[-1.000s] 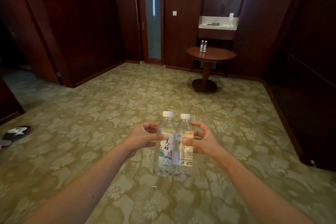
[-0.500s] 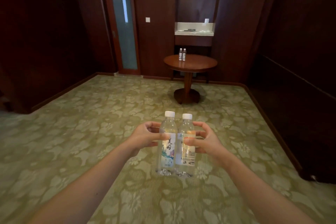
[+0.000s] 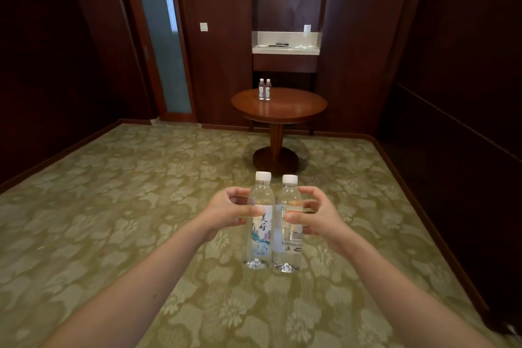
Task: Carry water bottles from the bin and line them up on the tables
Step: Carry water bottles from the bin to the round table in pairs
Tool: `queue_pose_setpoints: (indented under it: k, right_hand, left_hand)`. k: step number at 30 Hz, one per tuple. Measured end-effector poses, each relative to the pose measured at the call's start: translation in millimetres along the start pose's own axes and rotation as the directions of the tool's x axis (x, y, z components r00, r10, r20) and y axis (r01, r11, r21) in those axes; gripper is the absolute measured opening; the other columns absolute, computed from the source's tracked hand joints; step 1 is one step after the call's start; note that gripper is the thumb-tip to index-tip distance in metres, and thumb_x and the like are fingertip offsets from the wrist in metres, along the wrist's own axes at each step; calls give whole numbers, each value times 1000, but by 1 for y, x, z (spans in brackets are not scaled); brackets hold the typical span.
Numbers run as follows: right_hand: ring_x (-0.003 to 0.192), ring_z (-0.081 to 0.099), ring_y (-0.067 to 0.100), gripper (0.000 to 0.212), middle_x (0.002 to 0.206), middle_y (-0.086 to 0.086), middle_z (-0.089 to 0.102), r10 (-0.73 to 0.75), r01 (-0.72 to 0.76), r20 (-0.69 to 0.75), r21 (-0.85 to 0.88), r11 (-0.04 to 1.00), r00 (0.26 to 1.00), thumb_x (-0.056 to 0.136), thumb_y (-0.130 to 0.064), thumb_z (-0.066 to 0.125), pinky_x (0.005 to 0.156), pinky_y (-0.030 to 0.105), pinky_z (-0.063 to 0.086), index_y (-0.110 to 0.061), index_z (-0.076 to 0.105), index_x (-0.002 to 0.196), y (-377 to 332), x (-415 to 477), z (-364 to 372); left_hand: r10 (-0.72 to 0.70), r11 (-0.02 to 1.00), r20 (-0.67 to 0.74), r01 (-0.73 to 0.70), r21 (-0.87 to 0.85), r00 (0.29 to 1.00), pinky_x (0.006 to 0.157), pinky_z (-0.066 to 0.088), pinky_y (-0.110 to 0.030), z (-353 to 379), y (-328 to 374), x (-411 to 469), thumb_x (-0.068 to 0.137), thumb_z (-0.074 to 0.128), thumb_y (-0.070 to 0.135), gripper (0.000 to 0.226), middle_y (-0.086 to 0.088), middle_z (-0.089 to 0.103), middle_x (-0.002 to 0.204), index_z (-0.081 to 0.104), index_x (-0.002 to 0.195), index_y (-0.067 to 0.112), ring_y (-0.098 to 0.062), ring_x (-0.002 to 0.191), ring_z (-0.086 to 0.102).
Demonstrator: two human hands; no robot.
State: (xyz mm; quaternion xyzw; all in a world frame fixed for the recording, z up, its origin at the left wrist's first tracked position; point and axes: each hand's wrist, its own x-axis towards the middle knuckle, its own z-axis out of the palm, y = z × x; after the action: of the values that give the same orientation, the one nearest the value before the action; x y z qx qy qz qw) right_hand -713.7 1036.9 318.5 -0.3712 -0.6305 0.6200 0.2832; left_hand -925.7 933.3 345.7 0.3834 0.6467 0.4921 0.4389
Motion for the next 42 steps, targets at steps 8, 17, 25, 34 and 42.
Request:
queue_pose_setpoints:
  k: [8,17,25,34,42]
  right_hand:
    - [101,71,25,62,118,10,65,4,-4,33,-23,1000,999,69,-8,88,83,50,60,-30,58,119,-18,149,-89]
    - [97,73,19,63,114,5,69,-6,6,9,-49,999,1000,70,-9,88,79,45,62,-29,57,121,-18,330,-177]
    - [96,73,24,63,115,9,68,-30,30,-35,-13,999,999,71,-3,86,72,42,62,-28,57,120,-55,515,-242]
    - [100,71,18,61,115,5,68,-33,32,-34,-22,999,999,70,-3,86,76,39,62,-27,58,119,-68,690,-291]
    - [102,70,21,60,114,9,69,-60,61,21,-26,998,998,68,-4,87,78,45,61,-31,60,115,-85,894,-333]
  left_hand:
    - [-25,999,-6,25,-21,1000,73,58,-27,37,38,162,67,88,10,56,-1,74,107,60,116,17,-14,96,72]
    - [-2,1000,36,2,2,999,72,57,-26,69,68,366,64,89,14,56,1,75,104,62,113,18,-11,94,72]
    - [27,1000,84,-25,-16,996,62,55,-18,73,129,567,72,84,3,50,-3,74,102,61,115,13,-5,82,73]
    - [21,1000,63,-20,-14,998,71,59,-26,67,157,750,70,86,6,51,-4,74,106,62,114,14,-13,94,73]
    - [39,999,-17,-39,26,999,68,58,-24,48,197,936,67,88,10,56,-2,71,108,61,116,15,-12,93,72]
